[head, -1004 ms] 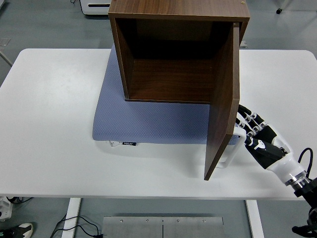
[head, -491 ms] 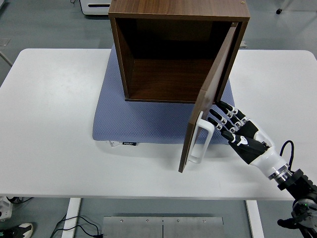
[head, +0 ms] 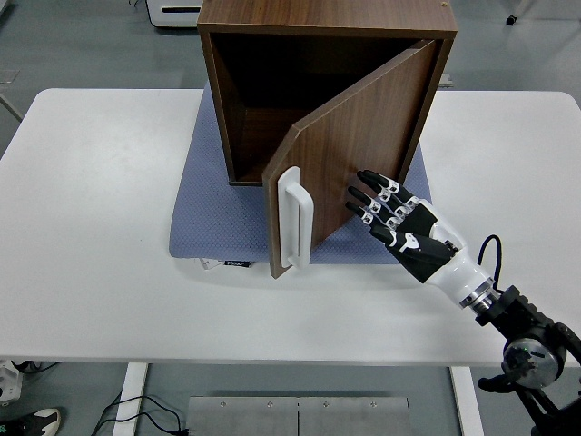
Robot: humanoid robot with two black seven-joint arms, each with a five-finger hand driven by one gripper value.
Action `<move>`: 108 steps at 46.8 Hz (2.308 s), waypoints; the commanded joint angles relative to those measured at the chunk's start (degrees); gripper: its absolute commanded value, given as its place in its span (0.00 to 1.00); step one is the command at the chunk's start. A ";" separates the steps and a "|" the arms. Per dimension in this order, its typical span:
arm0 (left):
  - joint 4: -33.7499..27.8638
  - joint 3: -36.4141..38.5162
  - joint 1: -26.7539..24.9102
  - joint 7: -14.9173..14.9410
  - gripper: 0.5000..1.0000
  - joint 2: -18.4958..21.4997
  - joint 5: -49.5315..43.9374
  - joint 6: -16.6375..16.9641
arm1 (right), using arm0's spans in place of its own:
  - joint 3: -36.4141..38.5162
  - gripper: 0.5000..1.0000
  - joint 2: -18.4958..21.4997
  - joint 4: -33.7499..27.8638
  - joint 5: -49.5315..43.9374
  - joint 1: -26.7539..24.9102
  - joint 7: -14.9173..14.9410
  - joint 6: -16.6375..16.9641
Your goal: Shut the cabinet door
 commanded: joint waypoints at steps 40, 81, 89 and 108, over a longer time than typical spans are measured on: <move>0.01 0.00 0.08 0.06 1.00 0.00 0.00 0.00 | -5.88 1.00 7.52 -16.28 0.53 16.58 0.18 -0.98; 0.01 0.00 0.00 0.06 1.00 0.00 0.00 0.00 | -3.69 1.00 7.52 -29.64 5.02 30.82 0.27 -3.44; 0.01 0.00 0.00 -0.03 1.00 0.00 0.00 0.00 | -1.83 1.00 7.52 -29.38 5.02 31.18 0.01 -3.18; 0.01 0.00 0.00 -0.03 1.00 0.00 0.00 0.00 | -3.15 1.00 7.52 -27.19 4.84 28.63 0.01 -1.60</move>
